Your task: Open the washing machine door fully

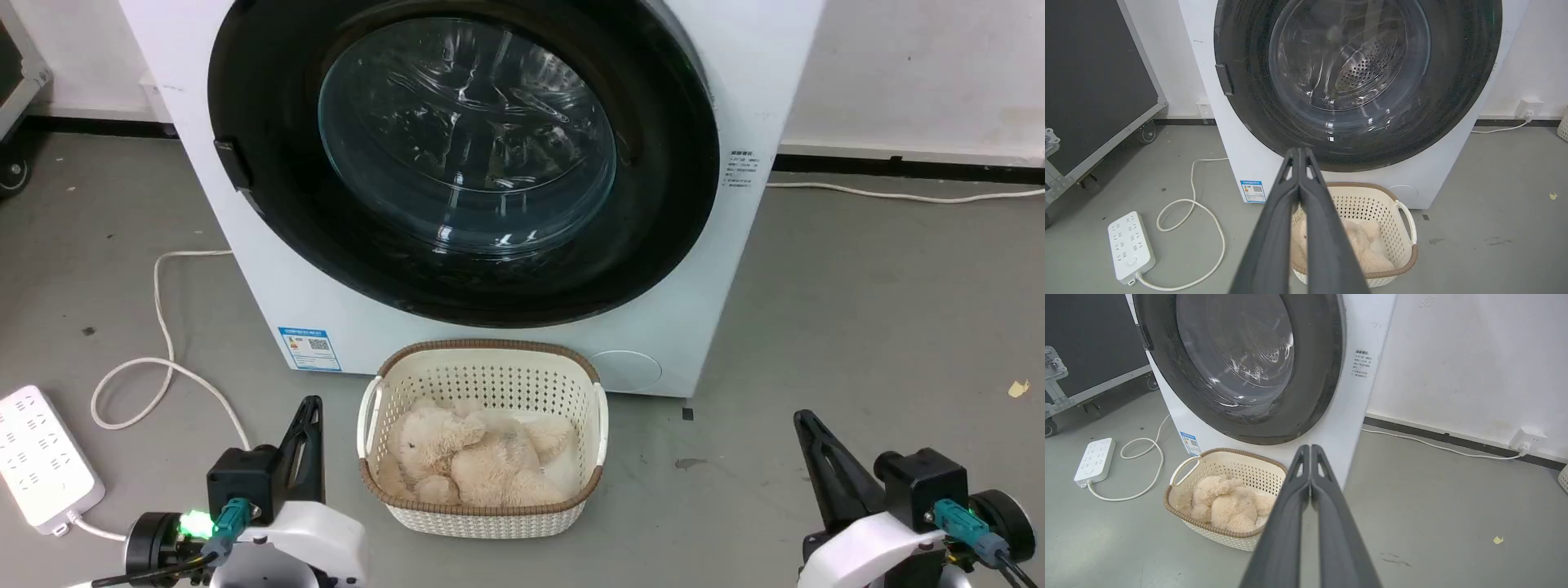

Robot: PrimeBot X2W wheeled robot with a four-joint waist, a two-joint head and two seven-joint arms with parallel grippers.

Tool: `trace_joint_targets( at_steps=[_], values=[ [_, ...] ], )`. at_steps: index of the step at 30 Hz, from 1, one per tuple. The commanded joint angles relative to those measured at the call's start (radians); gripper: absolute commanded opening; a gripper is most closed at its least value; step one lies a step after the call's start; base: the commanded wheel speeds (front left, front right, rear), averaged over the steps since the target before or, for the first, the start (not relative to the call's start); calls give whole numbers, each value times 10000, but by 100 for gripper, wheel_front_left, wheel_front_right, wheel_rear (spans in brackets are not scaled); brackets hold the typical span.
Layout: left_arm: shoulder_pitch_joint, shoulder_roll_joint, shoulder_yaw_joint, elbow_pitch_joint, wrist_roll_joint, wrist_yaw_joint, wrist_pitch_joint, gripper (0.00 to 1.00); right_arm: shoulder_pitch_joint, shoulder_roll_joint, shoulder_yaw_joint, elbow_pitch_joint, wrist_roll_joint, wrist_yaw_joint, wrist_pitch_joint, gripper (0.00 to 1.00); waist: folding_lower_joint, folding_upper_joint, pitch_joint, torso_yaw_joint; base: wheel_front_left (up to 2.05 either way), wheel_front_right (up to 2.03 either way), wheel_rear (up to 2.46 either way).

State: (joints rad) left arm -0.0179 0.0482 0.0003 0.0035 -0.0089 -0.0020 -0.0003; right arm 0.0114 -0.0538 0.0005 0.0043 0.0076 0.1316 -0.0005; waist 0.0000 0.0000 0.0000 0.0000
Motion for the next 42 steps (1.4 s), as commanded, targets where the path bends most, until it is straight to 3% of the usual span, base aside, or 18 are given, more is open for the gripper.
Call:
trace_joint_targets(
  at_steps=[1,27,28,42],
  values=[
    [179,20,-3,-35,89,20,3,0,-114,36,-5,-43,-76,-9,5,0,0,0,0,0,0,0,0],
    [179,20,-3,-35,89,20,3,0,-114,36,-5,-43,-76,-9,5,0,0,0,0,0,0,0,0],
    [-1,0,4,4,-6,0,-2,100,2,0,6,2,4,2,0,100,0,0,0,0,0,0,0],
    [-7,0,-106,148,-126,13,-267,100,13,4,-161,-57,102,1,-265,100,0,0,85,14,0,0,0]
  ],
)
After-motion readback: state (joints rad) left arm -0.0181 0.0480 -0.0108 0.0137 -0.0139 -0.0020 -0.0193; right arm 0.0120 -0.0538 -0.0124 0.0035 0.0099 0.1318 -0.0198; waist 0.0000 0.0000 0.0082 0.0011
